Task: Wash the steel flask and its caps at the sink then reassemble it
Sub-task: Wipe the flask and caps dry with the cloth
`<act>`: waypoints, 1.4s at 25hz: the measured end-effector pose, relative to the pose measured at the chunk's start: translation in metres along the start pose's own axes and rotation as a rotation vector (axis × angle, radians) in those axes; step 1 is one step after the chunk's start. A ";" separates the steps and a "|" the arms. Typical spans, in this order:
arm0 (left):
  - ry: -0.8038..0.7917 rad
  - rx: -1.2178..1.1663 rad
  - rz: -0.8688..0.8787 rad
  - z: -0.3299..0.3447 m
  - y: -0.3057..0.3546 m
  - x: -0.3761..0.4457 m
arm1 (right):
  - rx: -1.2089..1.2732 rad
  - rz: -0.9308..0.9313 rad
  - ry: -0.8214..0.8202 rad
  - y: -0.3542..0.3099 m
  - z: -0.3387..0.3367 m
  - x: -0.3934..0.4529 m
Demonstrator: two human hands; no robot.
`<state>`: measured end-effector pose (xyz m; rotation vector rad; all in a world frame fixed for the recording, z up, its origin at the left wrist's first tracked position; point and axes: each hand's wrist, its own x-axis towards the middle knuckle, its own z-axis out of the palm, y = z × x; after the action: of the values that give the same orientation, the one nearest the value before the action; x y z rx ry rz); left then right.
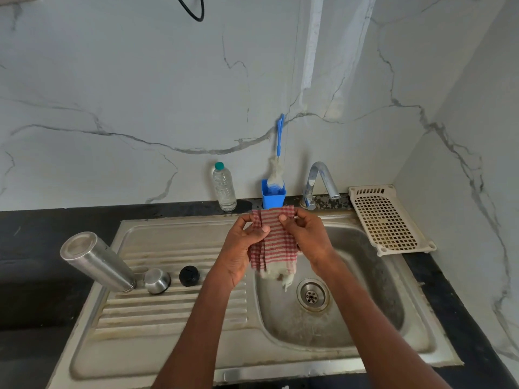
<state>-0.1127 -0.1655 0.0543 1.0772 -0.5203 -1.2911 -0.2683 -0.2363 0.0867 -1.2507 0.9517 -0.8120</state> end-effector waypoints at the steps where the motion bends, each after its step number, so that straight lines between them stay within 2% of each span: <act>1: 0.000 0.000 0.008 0.001 0.001 0.004 | 0.039 -0.010 0.044 -0.001 0.001 0.002; 4: -0.052 0.085 -0.079 0.003 -0.003 0.007 | 0.115 0.005 0.077 -0.006 0.004 0.009; 6: -0.095 0.192 -0.080 0.002 -0.011 0.008 | 0.076 0.035 0.060 -0.004 0.002 0.014; 7: -0.093 0.174 -0.068 0.001 -0.013 0.007 | 0.066 0.064 0.076 -0.003 0.000 0.015; 10: -0.020 0.045 -0.064 0.000 -0.011 0.007 | 0.012 0.264 0.053 0.008 -0.009 0.015; 13: 0.068 0.071 -0.091 -0.002 -0.012 0.006 | 0.079 0.553 -0.111 0.026 -0.013 0.006; 16: 0.097 0.107 -0.155 -0.009 -0.018 -0.001 | 0.223 0.610 -0.168 0.035 -0.018 0.002; 18: 0.084 0.187 -0.157 -0.008 -0.019 -0.007 | 0.200 0.570 -0.169 0.040 -0.016 0.001; 19: 0.101 0.245 -0.106 -0.008 -0.020 -0.009 | 0.191 0.507 -0.144 0.041 -0.015 0.000; 21: 0.164 0.321 0.087 -0.005 -0.020 -0.010 | 0.148 0.219 -0.048 0.043 -0.016 0.001; 23: 0.194 0.329 0.237 -0.002 -0.016 -0.012 | 0.128 -0.048 -0.103 0.040 -0.019 0.002; 26: 0.221 0.359 0.307 -0.005 -0.010 -0.014 | 0.116 -0.204 -0.222 0.032 -0.024 0.006; 29: 0.224 0.401 0.256 -0.005 -0.008 -0.012 | 0.050 -0.277 -0.215 0.023 -0.023 0.011; 31: 0.293 0.421 0.190 -0.003 -0.006 -0.008 | 0.003 -0.277 -0.199 0.020 -0.021 0.012; 33: 0.334 0.410 0.078 -0.004 -0.004 -0.006 | -0.024 -0.221 -0.211 0.021 -0.022 0.014; 35: 0.270 0.379 -0.016 -0.012 -0.004 -0.008 | -0.002 -0.085 -0.235 0.022 -0.021 0.015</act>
<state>-0.1069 -0.1532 0.0475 1.5480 -0.5638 -1.0604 -0.2817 -0.2549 0.0621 -1.3621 0.7139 -0.7110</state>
